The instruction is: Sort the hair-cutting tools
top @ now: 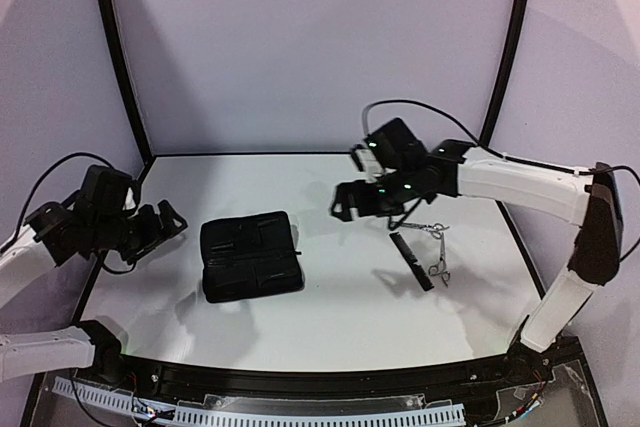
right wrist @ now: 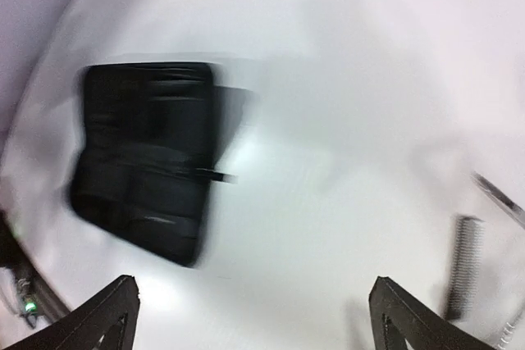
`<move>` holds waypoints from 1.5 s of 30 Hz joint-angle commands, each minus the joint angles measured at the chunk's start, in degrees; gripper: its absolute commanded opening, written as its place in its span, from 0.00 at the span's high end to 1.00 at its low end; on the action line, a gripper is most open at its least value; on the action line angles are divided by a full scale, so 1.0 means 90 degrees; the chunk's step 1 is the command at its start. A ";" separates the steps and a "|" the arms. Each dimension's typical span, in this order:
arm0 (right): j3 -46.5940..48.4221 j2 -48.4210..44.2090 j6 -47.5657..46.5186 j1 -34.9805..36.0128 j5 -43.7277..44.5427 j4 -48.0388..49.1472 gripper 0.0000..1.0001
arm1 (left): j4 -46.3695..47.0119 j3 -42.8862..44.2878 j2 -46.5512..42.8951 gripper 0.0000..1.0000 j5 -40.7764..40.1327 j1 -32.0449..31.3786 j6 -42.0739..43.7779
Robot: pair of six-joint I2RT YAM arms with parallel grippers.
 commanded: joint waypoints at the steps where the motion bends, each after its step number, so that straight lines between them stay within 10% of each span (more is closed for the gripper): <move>1: -0.1111 -0.0350 -0.0389 -0.1003 -0.0134 -0.0077 0.01 | -0.1086 0.0011 -0.0567 0.01 -0.0585 -0.0017 -0.0143; 16: -0.0946 0.1177 -0.1290 -0.2066 0.0547 -0.0758 0.10 | -0.1693 -0.0644 -0.1754 0.00 -0.1053 -0.0017 -0.0866; 45: -0.1205 0.1871 -0.0858 -0.1546 0.1189 -0.1511 0.46 | -0.1474 -0.1050 -0.1837 0.00 -0.0831 -0.0017 -0.1111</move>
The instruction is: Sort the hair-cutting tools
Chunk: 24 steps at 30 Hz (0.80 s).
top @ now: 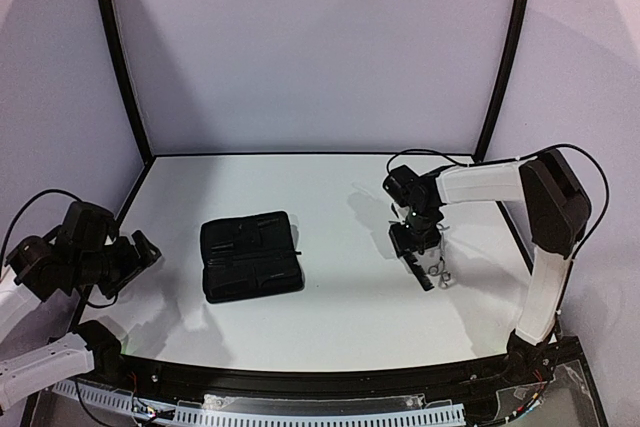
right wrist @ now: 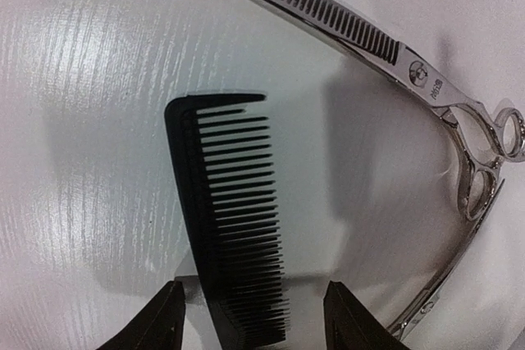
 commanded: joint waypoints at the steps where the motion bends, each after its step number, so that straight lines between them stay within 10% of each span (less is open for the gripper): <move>1: -0.0212 0.0367 0.0086 0.0129 0.0095 -0.0504 0.48 | -0.0004 -0.0141 -0.0057 0.00 0.0033 -0.0017 -0.0082; 24: -0.1040 0.0346 0.0422 0.0052 -0.0814 0.0157 0.57 | -0.0258 -0.0093 -0.0474 0.00 0.0192 -0.0017 -0.0145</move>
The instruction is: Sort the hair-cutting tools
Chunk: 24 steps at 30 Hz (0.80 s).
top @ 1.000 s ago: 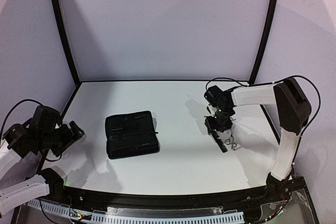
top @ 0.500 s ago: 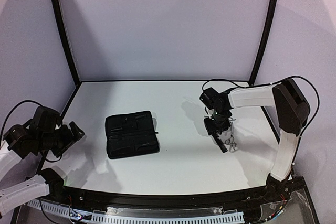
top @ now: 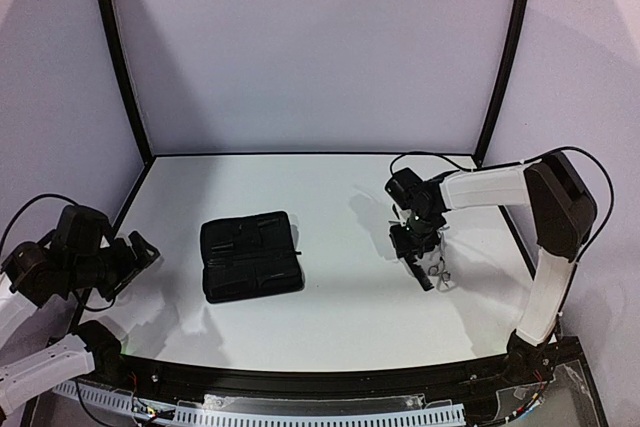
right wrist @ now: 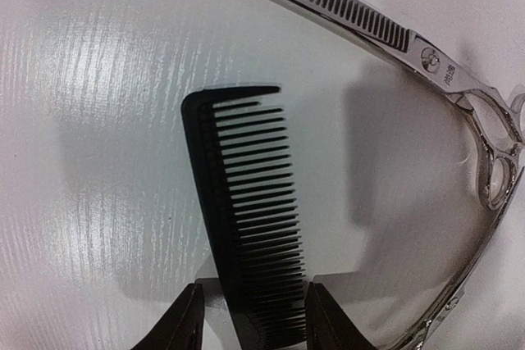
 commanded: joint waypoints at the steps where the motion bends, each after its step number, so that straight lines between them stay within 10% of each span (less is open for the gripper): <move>1: -0.0664 0.0523 0.0078 0.0004 -0.0602 -0.0226 0.57 | -0.0249 -0.0038 -0.0171 0.00 0.0047 -0.0017 -0.0052; 24: -0.1116 -0.0213 0.0012 0.0248 -0.0178 0.0272 0.73 | -0.0374 0.0030 -0.0513 0.00 0.0057 -0.0018 -0.0149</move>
